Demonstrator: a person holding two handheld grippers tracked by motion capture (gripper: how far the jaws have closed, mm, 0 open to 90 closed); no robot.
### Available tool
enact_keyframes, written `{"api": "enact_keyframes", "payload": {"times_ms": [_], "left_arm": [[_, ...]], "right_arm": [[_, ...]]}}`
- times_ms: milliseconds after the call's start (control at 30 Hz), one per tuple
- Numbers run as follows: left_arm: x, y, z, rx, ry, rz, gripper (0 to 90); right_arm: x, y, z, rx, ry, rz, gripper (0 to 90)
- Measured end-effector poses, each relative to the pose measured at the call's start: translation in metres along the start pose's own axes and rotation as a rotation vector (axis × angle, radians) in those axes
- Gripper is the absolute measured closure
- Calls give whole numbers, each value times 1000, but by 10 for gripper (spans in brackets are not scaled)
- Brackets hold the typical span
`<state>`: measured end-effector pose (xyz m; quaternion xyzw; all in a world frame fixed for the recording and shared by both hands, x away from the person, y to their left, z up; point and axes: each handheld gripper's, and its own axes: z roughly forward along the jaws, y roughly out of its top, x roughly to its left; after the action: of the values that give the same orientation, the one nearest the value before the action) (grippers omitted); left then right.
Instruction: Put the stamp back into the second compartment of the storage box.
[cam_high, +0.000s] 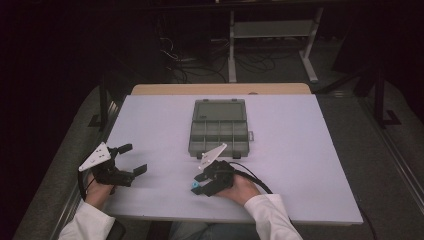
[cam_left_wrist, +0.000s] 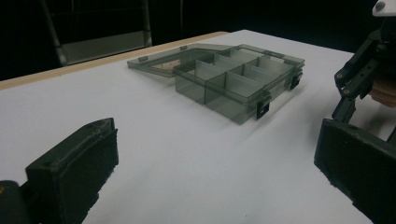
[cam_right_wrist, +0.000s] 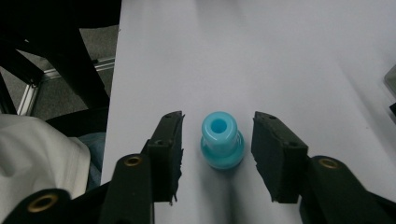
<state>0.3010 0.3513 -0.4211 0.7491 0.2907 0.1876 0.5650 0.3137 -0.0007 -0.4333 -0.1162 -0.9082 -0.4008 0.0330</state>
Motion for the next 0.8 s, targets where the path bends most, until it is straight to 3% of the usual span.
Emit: {"api": "enact_keyframes", "payload": {"times_ms": [233, 367, 800], "left_arm": [[0, 0, 0, 1, 0, 1, 0], [0, 0, 0, 7, 4, 7, 0], [0, 0, 0, 2, 0, 2, 0]], "right_arm": [[0, 2, 2, 14, -5, -5, 604], [2, 4, 3, 28, -14, -15, 688], [4, 12, -5, 21, -46, -22, 712]]}}
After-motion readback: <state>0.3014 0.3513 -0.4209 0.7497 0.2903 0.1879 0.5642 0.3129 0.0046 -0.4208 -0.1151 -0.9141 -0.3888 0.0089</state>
